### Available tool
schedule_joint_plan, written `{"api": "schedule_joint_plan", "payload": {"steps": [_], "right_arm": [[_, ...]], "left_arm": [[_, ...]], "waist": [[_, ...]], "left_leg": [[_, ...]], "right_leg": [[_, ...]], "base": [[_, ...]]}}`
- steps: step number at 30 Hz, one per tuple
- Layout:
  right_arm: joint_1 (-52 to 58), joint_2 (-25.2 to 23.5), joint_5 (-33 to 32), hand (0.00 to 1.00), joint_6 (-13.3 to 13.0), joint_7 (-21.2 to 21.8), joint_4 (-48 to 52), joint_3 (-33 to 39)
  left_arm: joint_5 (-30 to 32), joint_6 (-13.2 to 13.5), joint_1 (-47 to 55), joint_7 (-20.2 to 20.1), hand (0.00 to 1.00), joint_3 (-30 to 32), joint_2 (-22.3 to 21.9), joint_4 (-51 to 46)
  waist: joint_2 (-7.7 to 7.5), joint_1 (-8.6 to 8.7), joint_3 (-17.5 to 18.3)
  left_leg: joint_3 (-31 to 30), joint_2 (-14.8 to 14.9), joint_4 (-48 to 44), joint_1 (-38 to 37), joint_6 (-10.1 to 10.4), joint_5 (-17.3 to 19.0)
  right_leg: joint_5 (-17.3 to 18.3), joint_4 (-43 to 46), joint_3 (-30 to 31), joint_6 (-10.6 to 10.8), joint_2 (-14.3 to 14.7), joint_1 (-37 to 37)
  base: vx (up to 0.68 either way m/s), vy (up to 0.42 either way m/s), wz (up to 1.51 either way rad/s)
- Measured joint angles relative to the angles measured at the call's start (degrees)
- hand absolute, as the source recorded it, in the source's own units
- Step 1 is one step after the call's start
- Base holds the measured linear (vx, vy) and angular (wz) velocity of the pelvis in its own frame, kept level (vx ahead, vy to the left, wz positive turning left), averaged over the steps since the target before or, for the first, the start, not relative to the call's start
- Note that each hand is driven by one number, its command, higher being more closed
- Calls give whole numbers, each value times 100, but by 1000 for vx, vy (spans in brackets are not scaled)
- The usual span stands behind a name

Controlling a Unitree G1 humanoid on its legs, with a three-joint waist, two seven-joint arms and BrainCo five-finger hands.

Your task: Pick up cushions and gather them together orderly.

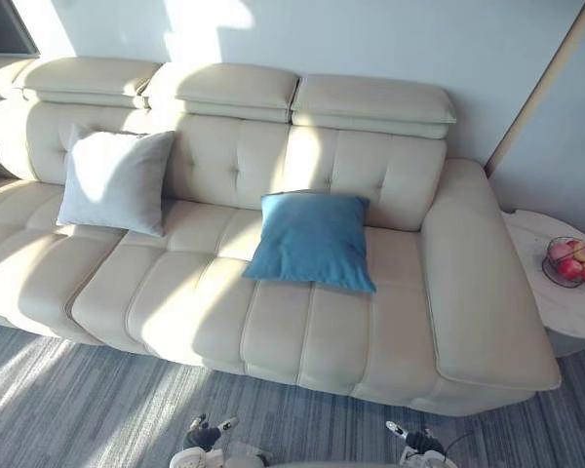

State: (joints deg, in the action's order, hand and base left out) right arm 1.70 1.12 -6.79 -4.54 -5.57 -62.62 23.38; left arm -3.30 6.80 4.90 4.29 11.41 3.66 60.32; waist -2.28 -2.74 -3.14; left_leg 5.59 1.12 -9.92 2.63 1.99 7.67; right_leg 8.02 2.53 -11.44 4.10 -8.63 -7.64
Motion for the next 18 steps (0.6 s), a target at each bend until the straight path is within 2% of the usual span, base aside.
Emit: {"api": "schedule_joint_plan", "payload": {"steps": [1, 7, 11, 18], "right_arm": [[21, 121, 1, 0, 54, -1, -127, -101], [35, 118, 10, 0, 54, -2, -128, -116], [47, 119, 238, 0, 69, -2, -127, -194], [105, 120, 683, 0, 197, -16, -114, -366]], "left_arm": [[101, -91, 22, -1, 0, -170, 172, 12], [101, -91, 34, -1, 0, -170, 206, 13], [100, -95, 45, 2, 0, -163, 205, 14], [100, -118, 83, 32, 0, 80, 149, 11]], "waist": [[-6, 188, -38], [-26, 193, -41], [36, 216, -81], [84, 242, -150]], "left_leg": [[-231, -152, 564, -215, -12, -295], [-187, -147, 569, -228, -13, -296], [-153, -106, 575, -227, -4, -332], [-214, -61, 992, -437, 93, -673]], "right_leg": [[-121, 13, 68, 21, -91, 92], [-131, 31, 101, 8, -95, 106], [-121, 140, 102, 21, -77, 173], [171, 424, 155, 56, -36, 251]], "base": [[0, 0, 0], [-26, 0, -3], [-51, -12, -4], [-65, -45, 4]]}}
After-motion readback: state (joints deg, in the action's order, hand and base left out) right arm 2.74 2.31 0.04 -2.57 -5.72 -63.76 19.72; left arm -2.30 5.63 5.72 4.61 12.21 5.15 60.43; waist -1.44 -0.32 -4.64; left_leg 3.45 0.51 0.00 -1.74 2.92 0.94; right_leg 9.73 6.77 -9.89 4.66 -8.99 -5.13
